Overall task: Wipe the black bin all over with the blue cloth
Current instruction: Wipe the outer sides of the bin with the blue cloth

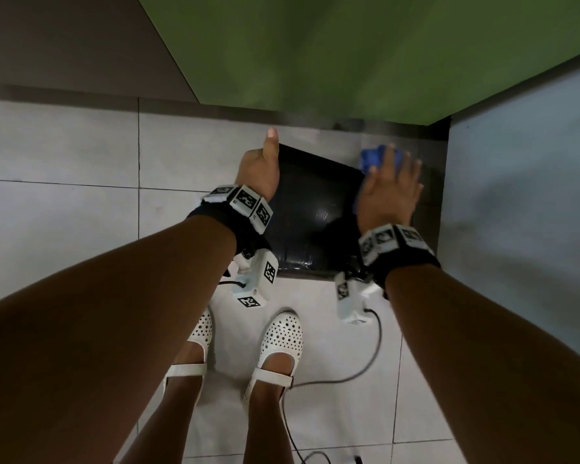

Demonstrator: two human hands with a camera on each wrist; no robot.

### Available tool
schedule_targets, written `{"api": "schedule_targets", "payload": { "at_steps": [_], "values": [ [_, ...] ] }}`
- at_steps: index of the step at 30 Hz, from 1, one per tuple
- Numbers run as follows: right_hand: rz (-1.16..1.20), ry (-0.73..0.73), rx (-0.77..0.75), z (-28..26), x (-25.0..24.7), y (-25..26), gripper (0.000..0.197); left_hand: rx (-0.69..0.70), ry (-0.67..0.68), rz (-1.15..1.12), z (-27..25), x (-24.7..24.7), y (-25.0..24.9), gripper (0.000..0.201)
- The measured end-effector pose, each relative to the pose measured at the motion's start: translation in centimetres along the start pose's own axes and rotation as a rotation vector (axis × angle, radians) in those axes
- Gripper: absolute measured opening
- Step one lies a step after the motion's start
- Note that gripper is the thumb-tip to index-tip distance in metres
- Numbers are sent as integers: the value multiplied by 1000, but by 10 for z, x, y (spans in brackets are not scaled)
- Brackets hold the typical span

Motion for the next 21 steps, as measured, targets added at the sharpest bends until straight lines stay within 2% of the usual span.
{"api": "schedule_targets", "payload": {
  "at_steps": [4,7,10,15,18,20,21],
  "values": [
    [171,-57,145,-31,-5,-50,50,4,-15,-15,2,-1,-2,57],
    [81,-130,175,-55,1,-45,53,-3,-9,-6,0,1,-1,57],
    [11,-152,44,-77,11,-3,54,-28,-18,-3,0,2,-2,56],
    [100,-117,-227,-109,23,79,53,-23,-20,17,-3,0,-3,57],
    [116,-13,-297,-105,29,79,53,-3,-1,30,-3,2,-6,57],
    [79,-13,-316,-96,25,61,54,10,6,35,-4,3,-7,58],
    [55,-34,-278,-87,21,46,54,14,6,32,-4,3,-7,57]
  ]
}}
Point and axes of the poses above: each hand's wrist, its own z-axis towards the middle knuckle, its own x-axis out of the palm, y = z × x, the point moved 10 cm from there along z, towards the middle knuckle, and after that the axes turned 10 degrees about -y, right-handed, at the moved point
